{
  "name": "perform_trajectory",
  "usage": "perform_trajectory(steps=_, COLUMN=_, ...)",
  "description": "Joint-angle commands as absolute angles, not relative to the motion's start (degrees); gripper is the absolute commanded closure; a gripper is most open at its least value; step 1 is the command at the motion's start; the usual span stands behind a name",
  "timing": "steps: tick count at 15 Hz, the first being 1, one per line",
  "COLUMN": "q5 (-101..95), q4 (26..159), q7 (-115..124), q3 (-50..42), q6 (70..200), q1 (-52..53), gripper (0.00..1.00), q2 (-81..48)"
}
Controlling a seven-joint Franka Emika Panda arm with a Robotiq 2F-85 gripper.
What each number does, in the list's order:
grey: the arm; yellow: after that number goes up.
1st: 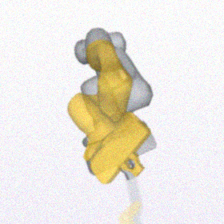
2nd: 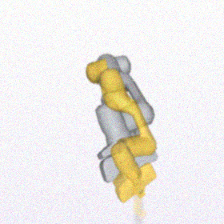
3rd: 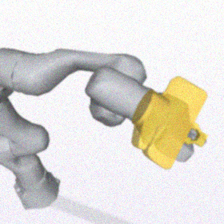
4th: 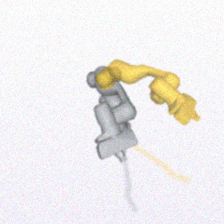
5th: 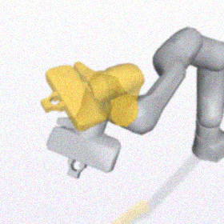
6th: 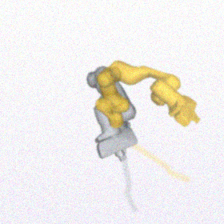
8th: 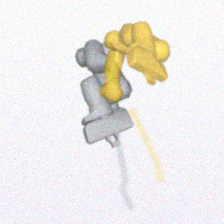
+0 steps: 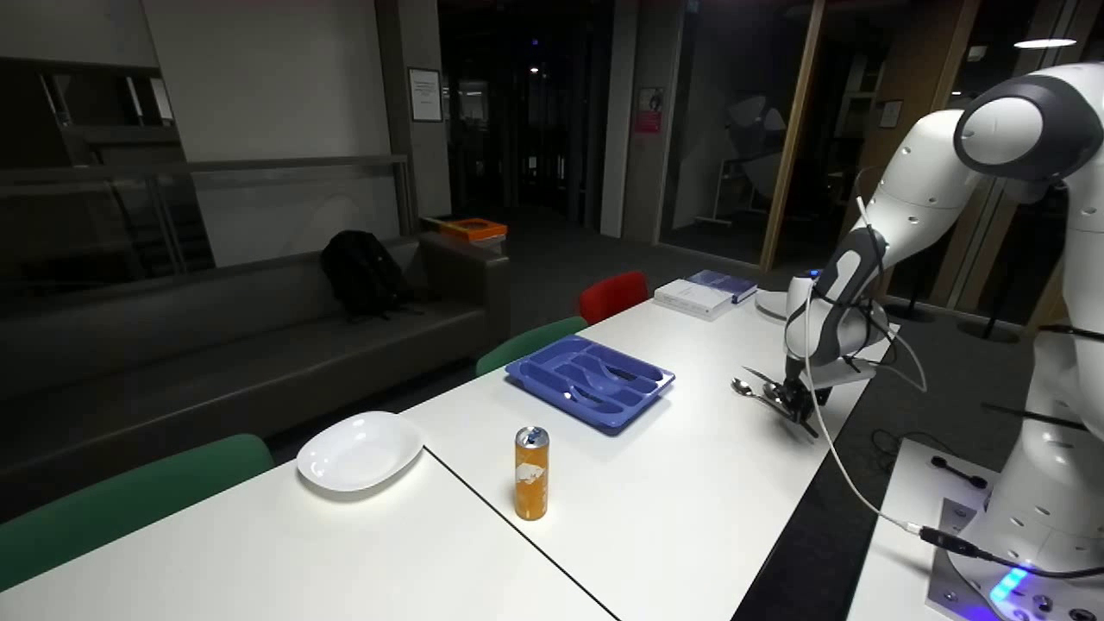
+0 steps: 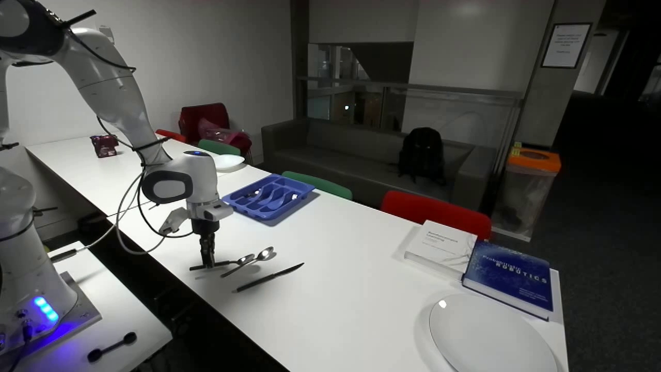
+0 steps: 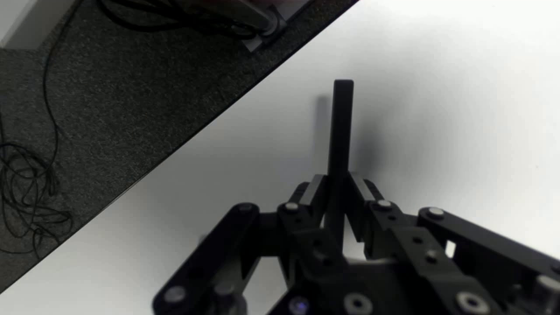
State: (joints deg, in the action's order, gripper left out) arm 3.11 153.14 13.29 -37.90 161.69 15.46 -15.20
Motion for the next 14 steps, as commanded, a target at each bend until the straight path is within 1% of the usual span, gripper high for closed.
perform_trajectory(steps=1, q5=-9.6, q4=149.4, q7=20.9, q3=-40.5, q6=152.4, q1=16.9, gripper=0.96, q2=-10.7)
perform_trajectory(steps=4, q5=-18.7, q4=146.9, q7=25.0, q3=-36.9, q6=146.5, q1=14.9, gripper=0.96, q2=-7.9)
perform_trajectory(steps=7, q5=-23.5, q4=145.0, q7=26.9, q3=-30.2, q6=142.1, q1=11.3, gripper=0.96, q2=-5.9)
perform_trajectory(steps=10, q5=-23.8, q4=143.7, q7=25.5, q3=-22.1, q6=138.3, q1=6.9, gripper=0.96, q2=-4.6)
perform_trajectory(steps=14, q5=-22.8, q4=142.2, q7=23.9, q3=-15.1, q6=133.5, q1=3.7, gripper=0.96, q2=-4.2)
